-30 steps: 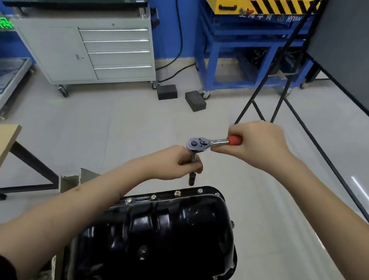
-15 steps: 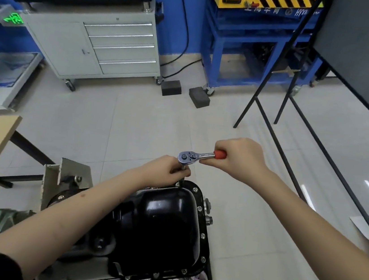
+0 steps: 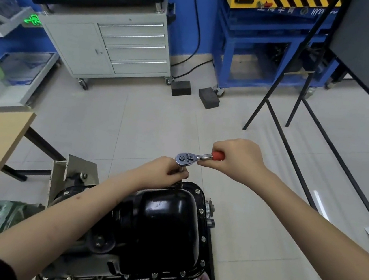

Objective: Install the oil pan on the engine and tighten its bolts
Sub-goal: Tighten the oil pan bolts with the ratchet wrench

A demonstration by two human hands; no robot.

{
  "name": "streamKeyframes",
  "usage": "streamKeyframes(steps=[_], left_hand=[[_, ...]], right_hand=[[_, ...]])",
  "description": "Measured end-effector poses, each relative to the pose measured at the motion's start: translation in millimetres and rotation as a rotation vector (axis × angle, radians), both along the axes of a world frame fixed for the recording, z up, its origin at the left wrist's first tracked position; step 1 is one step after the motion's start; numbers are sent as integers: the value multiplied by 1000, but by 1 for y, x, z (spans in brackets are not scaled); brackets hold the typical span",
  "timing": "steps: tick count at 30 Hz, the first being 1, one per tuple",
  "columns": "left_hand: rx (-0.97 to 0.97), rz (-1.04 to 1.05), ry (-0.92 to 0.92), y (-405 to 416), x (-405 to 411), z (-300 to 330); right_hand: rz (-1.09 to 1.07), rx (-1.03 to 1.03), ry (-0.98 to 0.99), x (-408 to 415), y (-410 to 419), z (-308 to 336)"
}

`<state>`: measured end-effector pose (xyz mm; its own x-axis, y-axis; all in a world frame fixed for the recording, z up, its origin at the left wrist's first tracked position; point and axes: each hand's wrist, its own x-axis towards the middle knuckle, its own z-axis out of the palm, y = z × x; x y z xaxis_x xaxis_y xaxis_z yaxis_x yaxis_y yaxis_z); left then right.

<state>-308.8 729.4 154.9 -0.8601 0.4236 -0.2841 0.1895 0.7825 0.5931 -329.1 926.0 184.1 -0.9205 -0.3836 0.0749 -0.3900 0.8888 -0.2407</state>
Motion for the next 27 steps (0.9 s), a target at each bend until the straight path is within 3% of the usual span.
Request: streamKeyframes(steps=[14, 23, 27], left_hand=[[32, -7, -22, -1, -4, -3], [4, -29, -41, -4, -4, -2], [-17, -54, -34, -1, -2, -1]], right_hand=[[136, 86, 20, -13, -3, 5], [475, 127, -6, -17, -3, 8], [521, 134, -78, -13, -16, 16]])
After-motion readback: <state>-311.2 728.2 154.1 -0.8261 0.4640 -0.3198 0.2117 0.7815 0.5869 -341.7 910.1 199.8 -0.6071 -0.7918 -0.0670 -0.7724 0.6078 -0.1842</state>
